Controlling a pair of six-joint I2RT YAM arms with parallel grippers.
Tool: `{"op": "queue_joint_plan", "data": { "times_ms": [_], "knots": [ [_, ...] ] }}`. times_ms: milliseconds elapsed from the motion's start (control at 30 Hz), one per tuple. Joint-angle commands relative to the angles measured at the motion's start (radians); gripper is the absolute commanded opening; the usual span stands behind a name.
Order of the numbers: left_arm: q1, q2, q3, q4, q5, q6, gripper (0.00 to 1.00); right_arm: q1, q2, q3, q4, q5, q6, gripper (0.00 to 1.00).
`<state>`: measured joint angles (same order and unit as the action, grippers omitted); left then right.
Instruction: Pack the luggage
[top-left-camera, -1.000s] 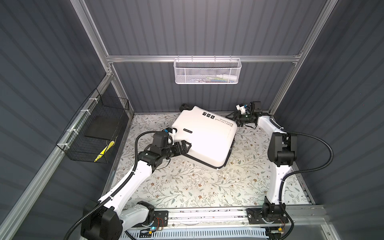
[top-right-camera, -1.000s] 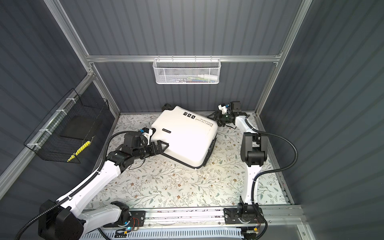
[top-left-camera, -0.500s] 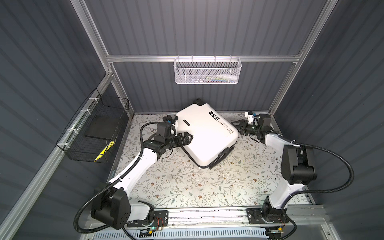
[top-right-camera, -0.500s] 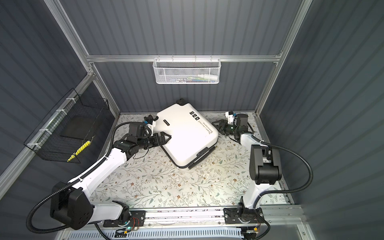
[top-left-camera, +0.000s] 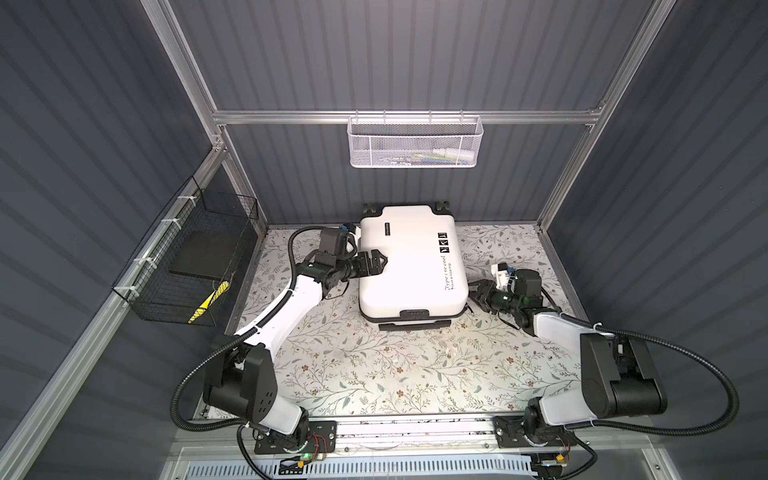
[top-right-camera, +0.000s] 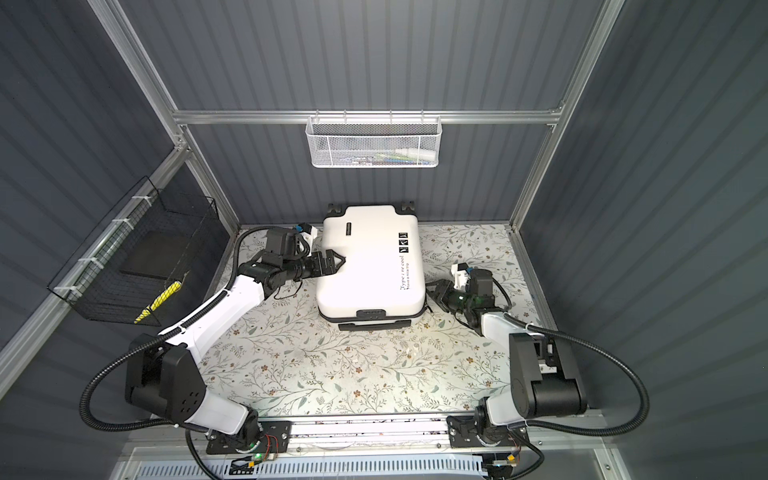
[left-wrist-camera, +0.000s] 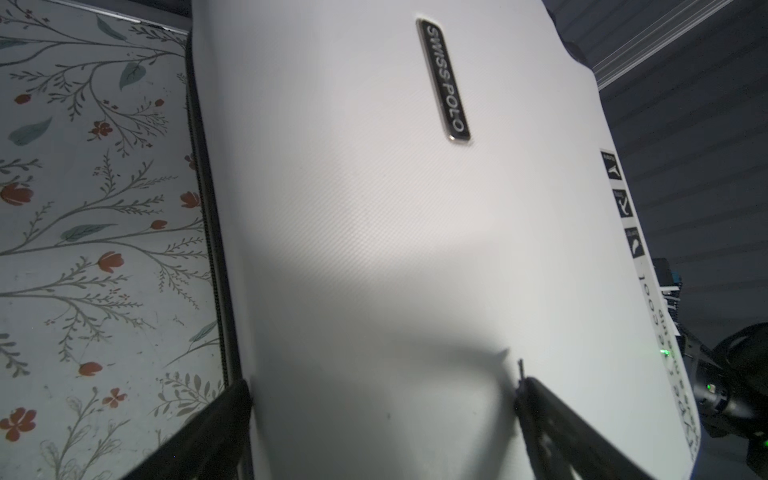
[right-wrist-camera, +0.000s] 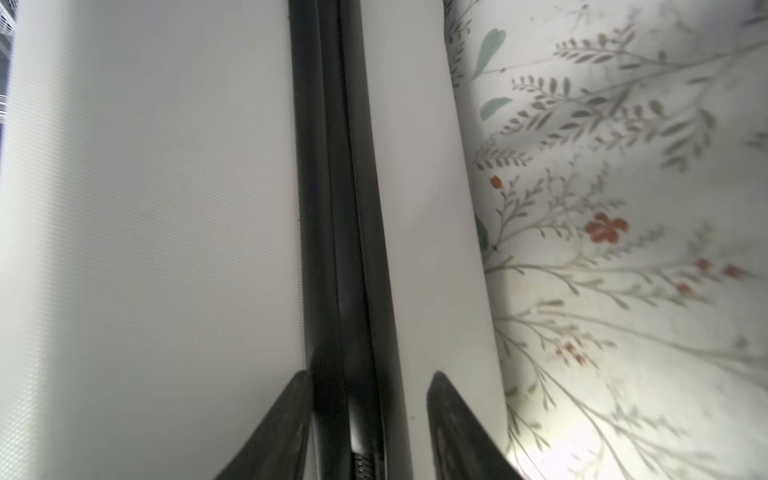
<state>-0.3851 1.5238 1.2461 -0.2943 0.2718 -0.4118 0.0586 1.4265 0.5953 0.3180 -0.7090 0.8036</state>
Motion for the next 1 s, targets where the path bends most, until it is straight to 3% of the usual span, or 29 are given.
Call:
{"op": "queue_joint_plan", "data": {
  "times_ms": [0, 400, 667, 967],
  "knots": [
    [-0.044, -0.004, 0.063, 0.018, 0.149, 0.056, 1.0, 0.045, -0.082, -0.013, -0.161, -0.031, -0.048, 0.56],
    [-0.029, -0.183, 0.026, -0.041, 0.024, 0.113, 1.0, 0.032, -0.443, 0.097, -0.545, 0.155, -0.122, 0.79],
    [-0.029, -0.388, -0.201, 0.034, -0.092, 0.084, 1.0, 0.098, -0.549, 0.167, -0.68, 0.241, -0.172, 0.88],
    [-0.029, -0.634, -0.5, 0.12, -0.177, 0.093, 1.0, 0.243, -0.548, 0.228, -0.764, 0.451, -0.18, 0.89]
  ]
}}
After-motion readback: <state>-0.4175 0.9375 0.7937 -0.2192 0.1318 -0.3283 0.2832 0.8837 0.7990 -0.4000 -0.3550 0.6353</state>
